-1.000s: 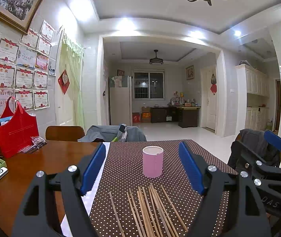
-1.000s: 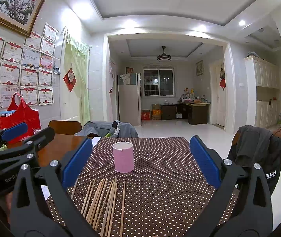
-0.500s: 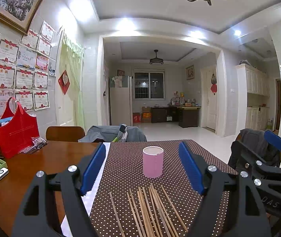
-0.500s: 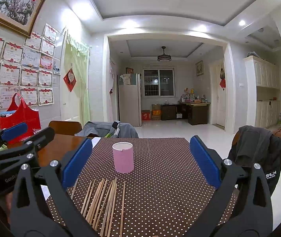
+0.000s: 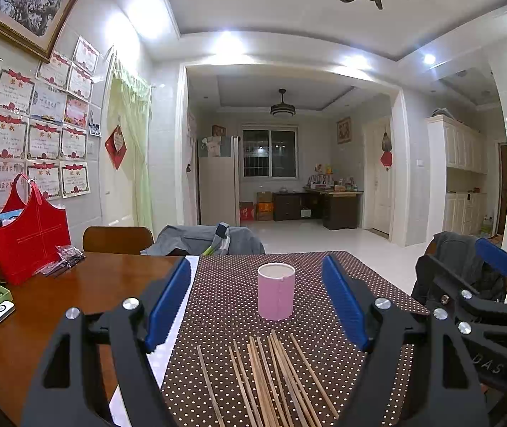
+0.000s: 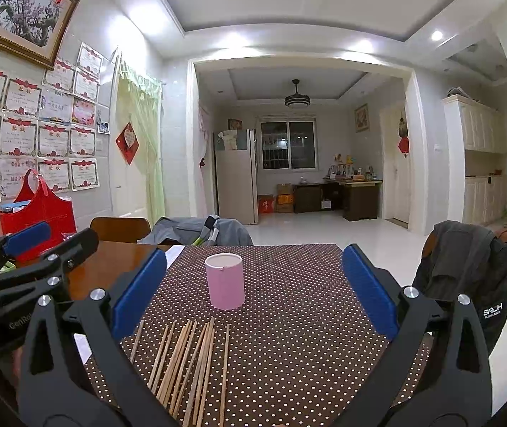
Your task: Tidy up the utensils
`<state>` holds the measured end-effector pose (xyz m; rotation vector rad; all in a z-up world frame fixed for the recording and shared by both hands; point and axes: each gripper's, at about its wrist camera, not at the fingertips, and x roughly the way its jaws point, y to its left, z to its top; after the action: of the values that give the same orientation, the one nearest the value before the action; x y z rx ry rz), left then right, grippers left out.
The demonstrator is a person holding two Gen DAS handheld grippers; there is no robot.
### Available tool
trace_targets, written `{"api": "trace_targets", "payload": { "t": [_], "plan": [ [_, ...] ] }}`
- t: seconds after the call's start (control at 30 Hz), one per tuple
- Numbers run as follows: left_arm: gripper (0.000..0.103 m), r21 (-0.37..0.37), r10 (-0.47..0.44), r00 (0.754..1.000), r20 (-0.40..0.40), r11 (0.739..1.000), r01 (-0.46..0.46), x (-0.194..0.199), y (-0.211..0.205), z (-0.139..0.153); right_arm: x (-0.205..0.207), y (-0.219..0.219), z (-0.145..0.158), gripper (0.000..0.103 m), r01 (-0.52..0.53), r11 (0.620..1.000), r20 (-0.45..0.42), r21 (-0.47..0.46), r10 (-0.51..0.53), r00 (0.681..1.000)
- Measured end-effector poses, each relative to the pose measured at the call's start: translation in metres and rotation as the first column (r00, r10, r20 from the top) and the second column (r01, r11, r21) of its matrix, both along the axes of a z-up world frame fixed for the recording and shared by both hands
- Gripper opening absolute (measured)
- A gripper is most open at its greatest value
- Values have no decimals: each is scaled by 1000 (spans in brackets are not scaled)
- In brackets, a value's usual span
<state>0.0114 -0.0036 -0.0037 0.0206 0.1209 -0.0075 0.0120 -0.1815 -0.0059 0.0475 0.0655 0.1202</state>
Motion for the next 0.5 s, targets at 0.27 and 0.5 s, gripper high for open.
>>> {"api": "trace_targets", "payload": {
  "t": [0.27,0.5],
  "plan": [
    [75,1,1,1000,-1,1000,-1,-2,0,0,1,1,1,97,-2,1000,-7,6,2,1000],
    [75,-3,6,1000,-18,1000,-6,1,1,-3,6,0,-2,97,-9,1000,-26,11,9,1000]
  ]
}}
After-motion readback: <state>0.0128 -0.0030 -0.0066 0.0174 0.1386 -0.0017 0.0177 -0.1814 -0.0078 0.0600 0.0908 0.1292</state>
